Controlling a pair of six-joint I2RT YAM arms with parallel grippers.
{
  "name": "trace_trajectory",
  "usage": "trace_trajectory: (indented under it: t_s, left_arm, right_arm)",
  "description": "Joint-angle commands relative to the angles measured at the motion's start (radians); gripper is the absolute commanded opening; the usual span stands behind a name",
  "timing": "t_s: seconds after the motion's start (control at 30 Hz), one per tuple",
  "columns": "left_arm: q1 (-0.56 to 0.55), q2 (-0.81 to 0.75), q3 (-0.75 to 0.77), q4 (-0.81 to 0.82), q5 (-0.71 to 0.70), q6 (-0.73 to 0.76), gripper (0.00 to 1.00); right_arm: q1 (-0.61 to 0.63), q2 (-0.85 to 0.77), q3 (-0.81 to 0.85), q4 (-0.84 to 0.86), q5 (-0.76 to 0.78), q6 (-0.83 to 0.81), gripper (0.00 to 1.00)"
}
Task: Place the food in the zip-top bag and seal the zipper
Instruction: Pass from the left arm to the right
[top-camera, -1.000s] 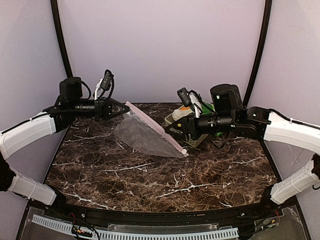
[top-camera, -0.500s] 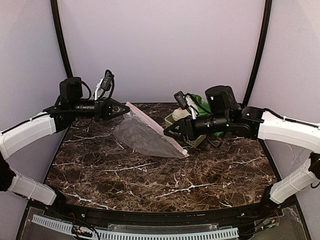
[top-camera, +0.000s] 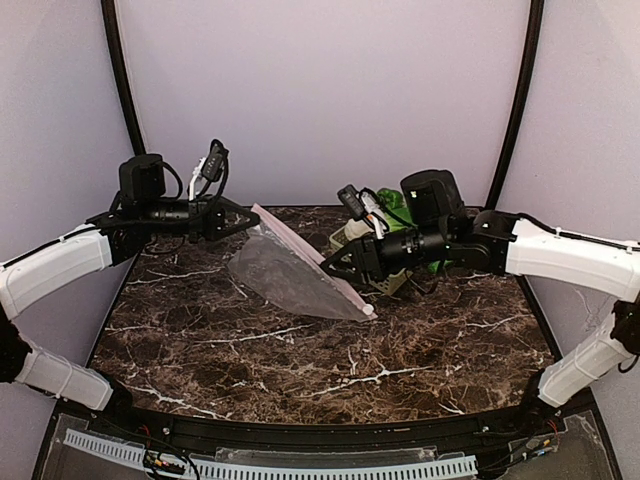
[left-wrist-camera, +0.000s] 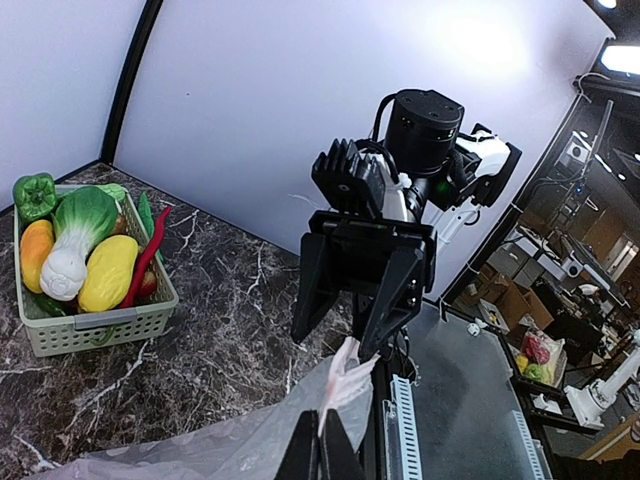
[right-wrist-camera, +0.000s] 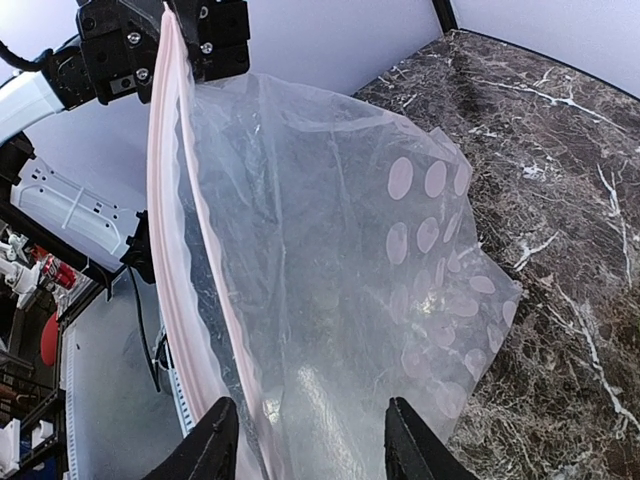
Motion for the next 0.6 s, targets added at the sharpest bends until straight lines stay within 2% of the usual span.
trace_trajectory:
  t_s: [0.0,0.57]
  left_arm:
    - [-0.009,-0.015,0.0,0.025,0.02,-0.004,0.01]
    - [-0.012,-0.004,-0.004,0.041,0.011,-0.02,0.01]
  right_arm:
    - [-0.01,0.031,0.05,0.018,-0.027,-0.02,0.48]
    - [0.032,0.138,0.134,-0.049,0.016,-0.05,0.44]
